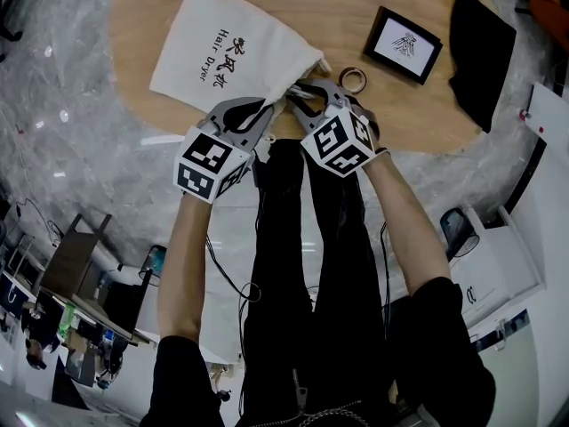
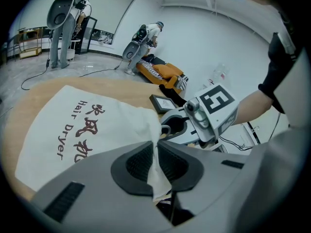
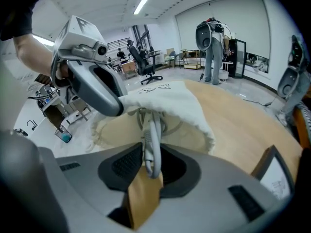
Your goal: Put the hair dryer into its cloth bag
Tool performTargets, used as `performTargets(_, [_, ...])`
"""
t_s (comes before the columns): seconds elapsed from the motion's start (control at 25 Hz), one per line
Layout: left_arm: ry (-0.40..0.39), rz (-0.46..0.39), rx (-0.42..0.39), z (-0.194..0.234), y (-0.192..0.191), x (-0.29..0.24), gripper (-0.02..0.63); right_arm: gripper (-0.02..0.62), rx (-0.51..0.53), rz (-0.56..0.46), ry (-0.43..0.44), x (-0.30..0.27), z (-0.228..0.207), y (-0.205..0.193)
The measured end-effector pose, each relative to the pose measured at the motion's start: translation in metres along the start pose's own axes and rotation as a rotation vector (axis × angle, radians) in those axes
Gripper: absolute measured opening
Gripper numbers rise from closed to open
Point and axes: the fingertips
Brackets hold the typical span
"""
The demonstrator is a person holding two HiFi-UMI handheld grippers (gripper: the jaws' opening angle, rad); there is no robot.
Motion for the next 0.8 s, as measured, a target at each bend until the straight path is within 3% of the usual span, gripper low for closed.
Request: performTargets(0.8, [-0.024,-0.058,0.050,-0.002,0.004,0.004,0.036,0.106,-0.020,-0.025,0.009,-0.048,-0.013,0.031])
Point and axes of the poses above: the fingertips, and each gripper's own axes: x backward along the fingers, z to its left, y out of its top, and after that the axes turned 9 degrees about -z, right-handed
